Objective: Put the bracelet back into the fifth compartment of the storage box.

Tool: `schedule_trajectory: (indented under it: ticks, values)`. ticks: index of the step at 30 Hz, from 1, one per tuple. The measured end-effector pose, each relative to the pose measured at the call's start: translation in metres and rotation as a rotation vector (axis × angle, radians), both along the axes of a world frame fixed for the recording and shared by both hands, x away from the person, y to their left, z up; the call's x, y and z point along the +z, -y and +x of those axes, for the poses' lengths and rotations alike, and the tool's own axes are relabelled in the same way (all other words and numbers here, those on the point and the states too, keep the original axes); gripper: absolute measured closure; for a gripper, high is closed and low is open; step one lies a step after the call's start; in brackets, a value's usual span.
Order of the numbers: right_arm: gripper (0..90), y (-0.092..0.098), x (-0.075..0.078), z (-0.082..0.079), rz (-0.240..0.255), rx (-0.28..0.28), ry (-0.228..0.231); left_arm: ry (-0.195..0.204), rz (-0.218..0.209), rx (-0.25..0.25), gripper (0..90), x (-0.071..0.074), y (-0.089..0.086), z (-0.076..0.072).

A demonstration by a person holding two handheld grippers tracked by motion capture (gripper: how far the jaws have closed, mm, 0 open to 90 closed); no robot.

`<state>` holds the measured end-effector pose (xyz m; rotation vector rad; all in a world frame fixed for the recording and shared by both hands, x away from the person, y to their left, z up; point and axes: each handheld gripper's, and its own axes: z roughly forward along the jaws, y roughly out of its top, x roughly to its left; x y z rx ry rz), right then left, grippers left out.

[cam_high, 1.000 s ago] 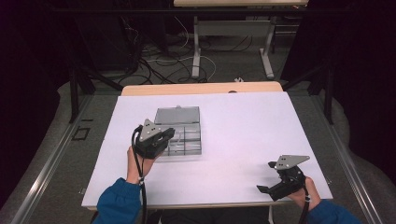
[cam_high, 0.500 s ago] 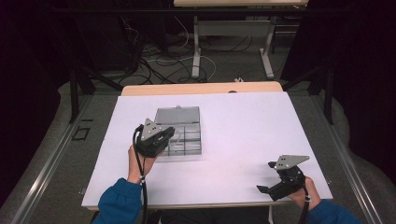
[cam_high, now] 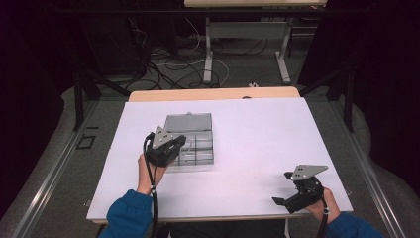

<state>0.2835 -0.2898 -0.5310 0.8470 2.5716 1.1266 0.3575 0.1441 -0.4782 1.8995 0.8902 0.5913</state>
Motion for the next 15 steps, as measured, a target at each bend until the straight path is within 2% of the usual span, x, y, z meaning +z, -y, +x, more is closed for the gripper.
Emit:
schedule_trajectory:
  ticks: [5,8,11,15]
  values:
    - [0.8,-0.001,0.0,-0.001,0.003,-0.009,-0.011,-0.01,0.003,0.002,85.7,-0.004,0.001,0.002]
    - [0.8,-0.001,-0.001,0.0,0.009,-0.01,0.005,-0.013,0.009,0.004,85.7,-0.007,0.003,0.004]
    - [0.8,0.0,0.0,0.0,0.002,-0.002,-0.004,-0.02,0.014,0.003,85.7,-0.01,0.004,0.005]
    - [0.8,-0.001,-0.001,0.0,0.008,-0.01,0.007,-0.027,0.024,0.003,85.7,-0.013,0.006,0.006]
